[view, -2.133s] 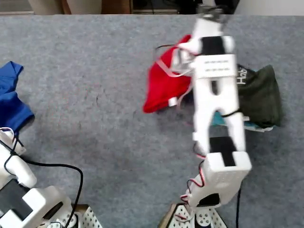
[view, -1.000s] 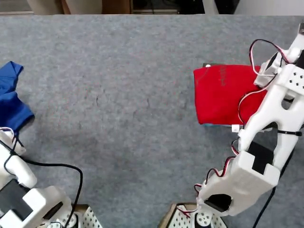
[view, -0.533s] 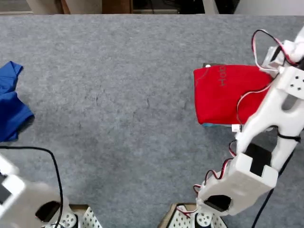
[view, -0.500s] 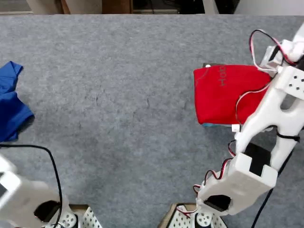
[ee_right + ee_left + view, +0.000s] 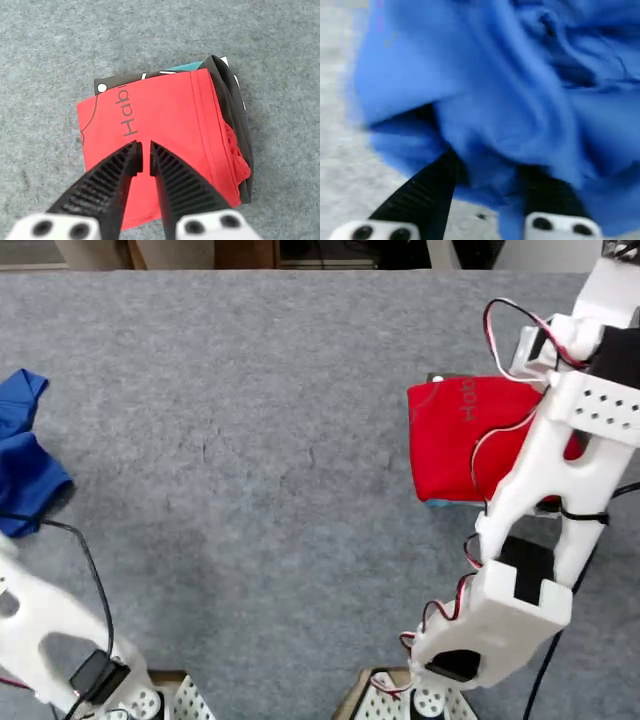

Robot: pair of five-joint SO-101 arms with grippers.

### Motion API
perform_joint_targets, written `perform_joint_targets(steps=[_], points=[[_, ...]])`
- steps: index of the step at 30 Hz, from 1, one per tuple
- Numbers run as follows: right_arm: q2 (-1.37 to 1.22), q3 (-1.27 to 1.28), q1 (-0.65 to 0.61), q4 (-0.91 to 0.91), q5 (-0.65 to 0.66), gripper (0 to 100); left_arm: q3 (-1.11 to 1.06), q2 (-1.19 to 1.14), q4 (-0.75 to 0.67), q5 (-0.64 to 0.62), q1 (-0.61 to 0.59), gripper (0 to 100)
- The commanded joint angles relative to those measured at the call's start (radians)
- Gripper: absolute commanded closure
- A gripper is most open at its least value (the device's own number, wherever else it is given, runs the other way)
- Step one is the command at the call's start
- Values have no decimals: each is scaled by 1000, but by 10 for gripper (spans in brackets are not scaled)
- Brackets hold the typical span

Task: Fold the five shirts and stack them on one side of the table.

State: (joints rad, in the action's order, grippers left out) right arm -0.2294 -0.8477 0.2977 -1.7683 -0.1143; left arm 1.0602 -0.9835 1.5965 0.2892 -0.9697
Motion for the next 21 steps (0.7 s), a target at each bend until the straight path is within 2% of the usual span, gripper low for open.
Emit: perform_joint_targets(steps=[1,2,6,9,15,21], points=[[81,-38,-19,-14,5,963,230,-27,153,-2,72,985],[93,-35,-24,-14,5,963,265,-36,167,-3,83,962],[147,-35,-56,-14,8,963,298,22,166,-28,94,981],[168,-35,-99,-14,9,962,230,110,166,-26,94,983],[170,-33,-236,-14,5,962,-120,407,166,-25,166,983],[170,-33,-361,-8,5,962,-566,799,161,-29,361,983]])
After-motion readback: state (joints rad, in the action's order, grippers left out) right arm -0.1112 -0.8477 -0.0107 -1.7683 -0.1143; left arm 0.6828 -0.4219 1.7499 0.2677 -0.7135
